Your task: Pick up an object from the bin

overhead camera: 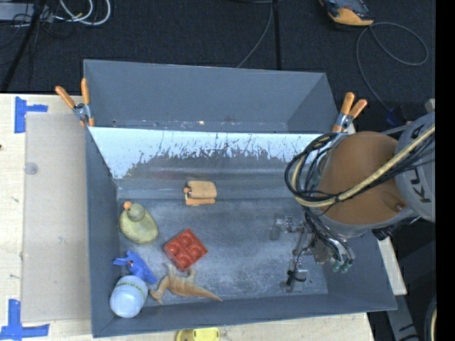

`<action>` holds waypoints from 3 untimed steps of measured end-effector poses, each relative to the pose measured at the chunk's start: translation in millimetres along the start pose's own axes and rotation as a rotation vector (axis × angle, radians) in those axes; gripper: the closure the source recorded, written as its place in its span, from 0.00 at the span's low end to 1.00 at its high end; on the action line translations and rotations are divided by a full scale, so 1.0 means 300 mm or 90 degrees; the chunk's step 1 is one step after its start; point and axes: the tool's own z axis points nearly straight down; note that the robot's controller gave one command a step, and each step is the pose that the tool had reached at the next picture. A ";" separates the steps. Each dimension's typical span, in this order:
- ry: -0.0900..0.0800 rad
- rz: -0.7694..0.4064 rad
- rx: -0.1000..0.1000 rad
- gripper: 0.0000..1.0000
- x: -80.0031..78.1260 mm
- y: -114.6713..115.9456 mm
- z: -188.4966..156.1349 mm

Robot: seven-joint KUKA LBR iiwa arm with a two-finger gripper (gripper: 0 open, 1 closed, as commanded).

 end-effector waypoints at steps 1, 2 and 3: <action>-0.005 0.000 0.000 0.00 -0.006 0.000 -0.014; -0.008 -0.043 0.002 0.00 -0.088 0.064 0.062; -0.005 -0.086 0.001 0.00 -0.127 0.202 0.192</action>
Offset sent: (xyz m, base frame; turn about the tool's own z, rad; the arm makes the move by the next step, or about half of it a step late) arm 0.0813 0.0761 -0.0862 -0.2528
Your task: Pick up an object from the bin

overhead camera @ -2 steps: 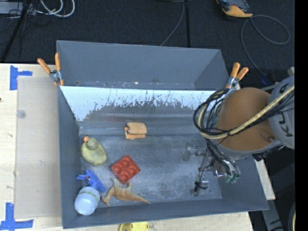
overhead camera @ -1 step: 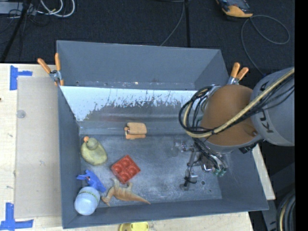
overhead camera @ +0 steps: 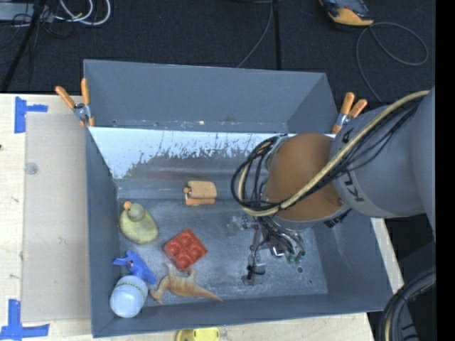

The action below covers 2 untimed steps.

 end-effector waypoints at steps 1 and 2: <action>0.005 -0.014 -0.001 0.00 -0.069 0.062 0.014; -0.005 -0.044 0.001 0.00 -0.126 0.135 0.021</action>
Offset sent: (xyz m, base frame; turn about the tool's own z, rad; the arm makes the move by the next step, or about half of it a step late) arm 0.0352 0.0607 -0.0239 -0.1010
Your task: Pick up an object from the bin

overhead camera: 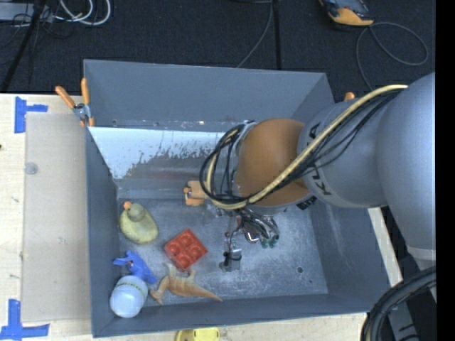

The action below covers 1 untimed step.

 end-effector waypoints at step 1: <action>0.008 -0.053 -0.002 0.00 -0.048 0.115 0.039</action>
Offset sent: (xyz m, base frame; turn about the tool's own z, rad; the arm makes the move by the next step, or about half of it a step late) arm -0.0383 0.0665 -0.0158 -0.1118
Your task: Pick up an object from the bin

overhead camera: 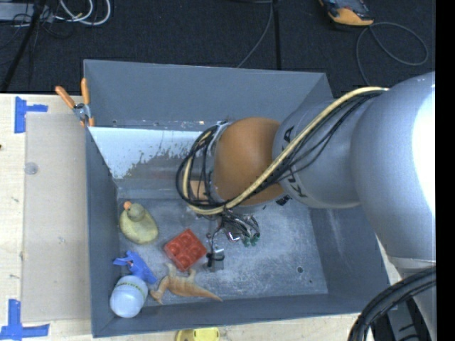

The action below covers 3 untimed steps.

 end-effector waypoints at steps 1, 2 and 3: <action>-0.012 -0.018 0.002 1.00 0.113 0.137 0.014; -0.012 -0.018 0.002 1.00 0.114 0.137 0.014; -0.010 -0.021 0.003 1.00 0.121 0.144 -0.018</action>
Offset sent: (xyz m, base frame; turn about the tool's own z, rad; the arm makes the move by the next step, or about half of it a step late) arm 0.0000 0.0000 0.0000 0.0000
